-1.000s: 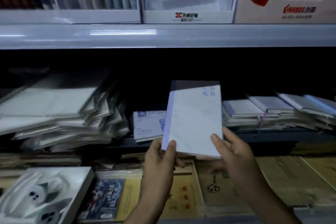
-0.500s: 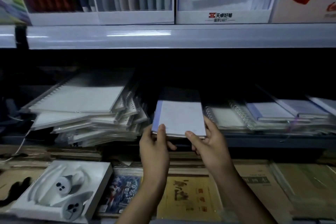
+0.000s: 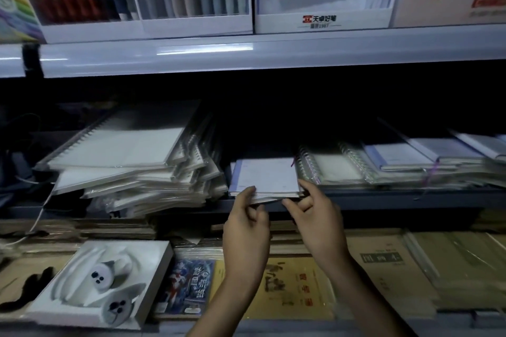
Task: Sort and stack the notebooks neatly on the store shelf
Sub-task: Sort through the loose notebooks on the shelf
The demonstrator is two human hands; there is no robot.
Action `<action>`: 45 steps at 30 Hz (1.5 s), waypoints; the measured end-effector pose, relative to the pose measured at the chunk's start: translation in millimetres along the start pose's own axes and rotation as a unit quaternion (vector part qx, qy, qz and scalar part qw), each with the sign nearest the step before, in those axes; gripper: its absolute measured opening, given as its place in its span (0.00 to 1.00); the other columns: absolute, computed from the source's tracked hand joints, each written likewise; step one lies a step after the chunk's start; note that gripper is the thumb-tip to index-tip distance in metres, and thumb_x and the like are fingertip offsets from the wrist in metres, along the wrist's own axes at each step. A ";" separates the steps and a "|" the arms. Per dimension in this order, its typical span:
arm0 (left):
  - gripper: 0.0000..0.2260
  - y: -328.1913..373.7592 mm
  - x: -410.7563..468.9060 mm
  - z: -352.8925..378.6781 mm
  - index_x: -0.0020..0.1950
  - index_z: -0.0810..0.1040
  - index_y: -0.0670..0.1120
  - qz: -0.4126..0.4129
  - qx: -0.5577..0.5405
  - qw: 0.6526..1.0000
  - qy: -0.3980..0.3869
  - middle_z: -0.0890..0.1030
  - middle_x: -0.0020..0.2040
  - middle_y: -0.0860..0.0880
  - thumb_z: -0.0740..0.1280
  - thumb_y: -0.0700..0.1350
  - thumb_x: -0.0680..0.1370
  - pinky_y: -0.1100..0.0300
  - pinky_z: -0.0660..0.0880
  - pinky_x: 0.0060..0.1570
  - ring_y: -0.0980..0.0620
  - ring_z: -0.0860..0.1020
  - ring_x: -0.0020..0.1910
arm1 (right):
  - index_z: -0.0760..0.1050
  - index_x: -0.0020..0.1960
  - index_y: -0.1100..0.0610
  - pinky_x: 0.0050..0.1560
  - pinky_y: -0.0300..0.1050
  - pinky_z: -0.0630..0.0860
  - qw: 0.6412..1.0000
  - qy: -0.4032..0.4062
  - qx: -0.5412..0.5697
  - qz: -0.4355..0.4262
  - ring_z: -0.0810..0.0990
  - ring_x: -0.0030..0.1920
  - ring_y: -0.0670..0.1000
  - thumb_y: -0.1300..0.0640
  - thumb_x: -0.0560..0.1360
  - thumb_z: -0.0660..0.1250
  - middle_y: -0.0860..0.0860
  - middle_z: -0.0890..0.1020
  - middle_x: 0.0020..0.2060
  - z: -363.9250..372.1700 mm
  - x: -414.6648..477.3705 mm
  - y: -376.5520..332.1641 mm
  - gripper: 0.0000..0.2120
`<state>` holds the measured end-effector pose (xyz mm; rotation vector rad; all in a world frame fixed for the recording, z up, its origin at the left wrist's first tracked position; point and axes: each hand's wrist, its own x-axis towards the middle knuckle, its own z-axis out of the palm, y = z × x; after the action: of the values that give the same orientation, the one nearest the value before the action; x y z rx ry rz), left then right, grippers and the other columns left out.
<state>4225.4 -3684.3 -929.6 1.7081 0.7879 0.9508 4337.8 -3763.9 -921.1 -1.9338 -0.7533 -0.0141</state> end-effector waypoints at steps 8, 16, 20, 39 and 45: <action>0.11 14.0 -22.8 29.7 0.66 0.79 0.57 0.114 0.059 0.987 -0.100 0.80 0.37 0.56 0.66 0.46 0.85 0.48 0.79 0.38 0.54 0.80 0.36 | 0.76 0.69 0.47 0.43 0.42 0.80 0.997 0.035 -0.066 -0.027 0.79 0.40 0.41 0.52 0.78 0.72 0.41 0.80 0.39 -54.5 -14.9 13.7 0.20; 0.14 31.8 -43.7 82.3 0.69 0.79 0.53 0.250 0.114 0.955 -0.111 0.78 0.59 0.59 0.66 0.51 0.84 0.60 0.78 0.56 0.60 0.79 0.58 | 0.74 0.72 0.49 0.58 0.52 0.80 0.977 0.120 -0.172 -0.028 0.79 0.62 0.52 0.44 0.77 0.72 0.49 0.78 0.63 -145.5 -29.0 55.9 0.26; 0.15 39.6 -54.2 121.3 0.70 0.78 0.53 0.301 0.135 0.934 -0.134 0.77 0.61 0.58 0.67 0.51 0.84 0.56 0.78 0.58 0.57 0.77 0.62 | 0.72 0.73 0.49 0.61 0.56 0.78 0.968 0.150 -0.200 -0.004 0.77 0.64 0.55 0.42 0.77 0.71 0.49 0.76 0.66 -192.4 -29.6 76.7 0.28; 0.34 156.4 -58.9 393.6 0.83 0.60 0.44 0.670 0.390 0.622 -0.107 0.69 0.77 0.38 0.67 0.47 0.78 0.42 0.68 0.71 0.36 0.71 0.73 | 0.71 0.73 0.54 0.62 0.55 0.76 0.909 0.267 -0.244 0.208 0.76 0.64 0.60 0.51 0.78 0.68 0.57 0.76 0.65 -337.7 -54.6 158.1 0.24; 0.26 146.6 -46.7 414.5 0.78 0.67 0.41 0.694 0.459 0.547 -0.090 0.76 0.65 0.40 0.64 0.44 0.80 0.46 0.72 0.63 0.38 0.75 0.63 | 0.71 0.74 0.54 0.62 0.56 0.76 0.911 0.273 -0.224 0.213 0.76 0.63 0.58 0.51 0.79 0.67 0.56 0.76 0.66 -343.2 -59.9 157.6 0.24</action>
<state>4575.4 -3950.9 -885.5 3.4219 -0.6871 1.3526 4475.4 -4120.2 -902.8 -2.3354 0.0676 -0.4771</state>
